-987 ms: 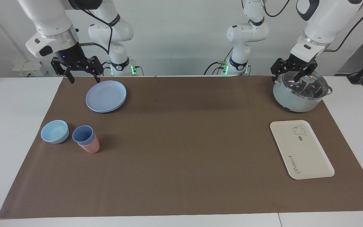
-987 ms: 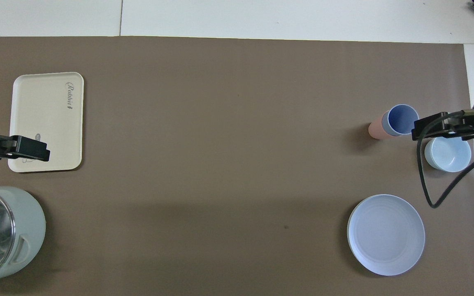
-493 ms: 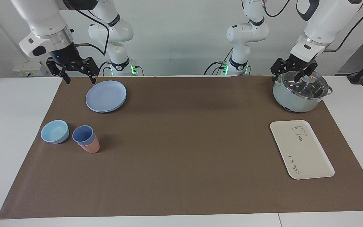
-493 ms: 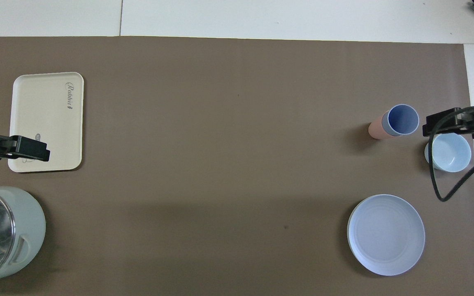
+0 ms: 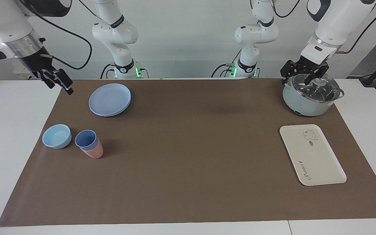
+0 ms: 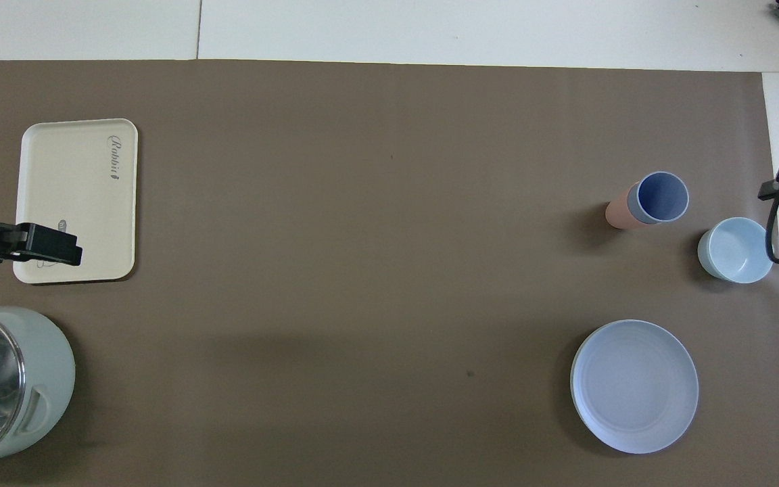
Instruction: Place cup on tray
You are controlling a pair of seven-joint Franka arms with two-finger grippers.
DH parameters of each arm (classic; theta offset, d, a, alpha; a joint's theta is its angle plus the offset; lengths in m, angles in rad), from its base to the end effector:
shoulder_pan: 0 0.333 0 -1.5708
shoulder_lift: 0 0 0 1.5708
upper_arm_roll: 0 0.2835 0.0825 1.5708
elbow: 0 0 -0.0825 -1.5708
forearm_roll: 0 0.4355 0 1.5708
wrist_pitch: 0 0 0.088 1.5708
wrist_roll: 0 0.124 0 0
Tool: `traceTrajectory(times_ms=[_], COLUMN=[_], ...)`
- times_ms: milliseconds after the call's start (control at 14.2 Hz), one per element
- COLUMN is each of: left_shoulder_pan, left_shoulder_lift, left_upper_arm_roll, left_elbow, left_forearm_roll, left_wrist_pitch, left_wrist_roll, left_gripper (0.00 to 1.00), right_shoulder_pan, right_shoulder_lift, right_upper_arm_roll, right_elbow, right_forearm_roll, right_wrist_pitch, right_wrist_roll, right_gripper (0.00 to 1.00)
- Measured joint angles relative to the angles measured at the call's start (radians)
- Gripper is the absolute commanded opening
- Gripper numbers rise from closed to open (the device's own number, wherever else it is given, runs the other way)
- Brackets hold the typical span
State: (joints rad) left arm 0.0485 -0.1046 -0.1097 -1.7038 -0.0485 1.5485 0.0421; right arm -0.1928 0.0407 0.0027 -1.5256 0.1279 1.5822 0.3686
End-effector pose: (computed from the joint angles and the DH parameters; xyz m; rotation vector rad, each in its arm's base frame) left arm 0.5703 -0.0434 0.5651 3.0999 -0.1586 -0.0802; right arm 0.6109 -0.1016 0.5758 -2.8957 0.8313 -0.0066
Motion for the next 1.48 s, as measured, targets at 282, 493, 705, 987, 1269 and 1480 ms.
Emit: traceTrajectory(times_ms=[282,493,705,987,1269,1480], left_shoulder_pan=[0.000,0.000,0.000,0.000,0.000,0.000], left_shoulder_lift=[0.000,0.000,0.000,0.000,0.000,0.000], left_upper_arm_roll=[0.000,0.000,0.000,0.000,0.000,0.000], left_elbow=[0.000,0.000,0.000,0.000,0.000,0.000], left_forearm_roll=[0.000,0.000,0.000,0.000,0.000,0.000], left_wrist_pitch=[0.000,0.000,0.000,0.000,0.000,0.000], left_wrist_roll=[0.000,0.000,0.000,0.000,0.000,0.000], left_gripper=[1.00,1.00,1.00,1.00,1.00,1.00], right_shoulder_pan=[-0.072,-0.115,-0.153,-0.173,-0.181,-0.171], right_shoulder_lift=[0.079,0.194,0.316,0.462,0.663,0.747], right_upper_arm_roll=[-0.001,-0.001,-0.001,0.000,0.007,0.021], right_elbow=[0.004,0.052,0.111,0.225,0.404,0.445], right_forearm_roll=[0.061,0.133,0.180,0.181,0.182,0.200], right_wrist_pitch=[0.095,0.115,0.118,0.111,0.066,0.064], right_wrist_roll=[0.134,0.248,0.290,0.297,0.298,0.333], right_gripper=[0.89,0.90,0.90,0.90,0.90,0.91])
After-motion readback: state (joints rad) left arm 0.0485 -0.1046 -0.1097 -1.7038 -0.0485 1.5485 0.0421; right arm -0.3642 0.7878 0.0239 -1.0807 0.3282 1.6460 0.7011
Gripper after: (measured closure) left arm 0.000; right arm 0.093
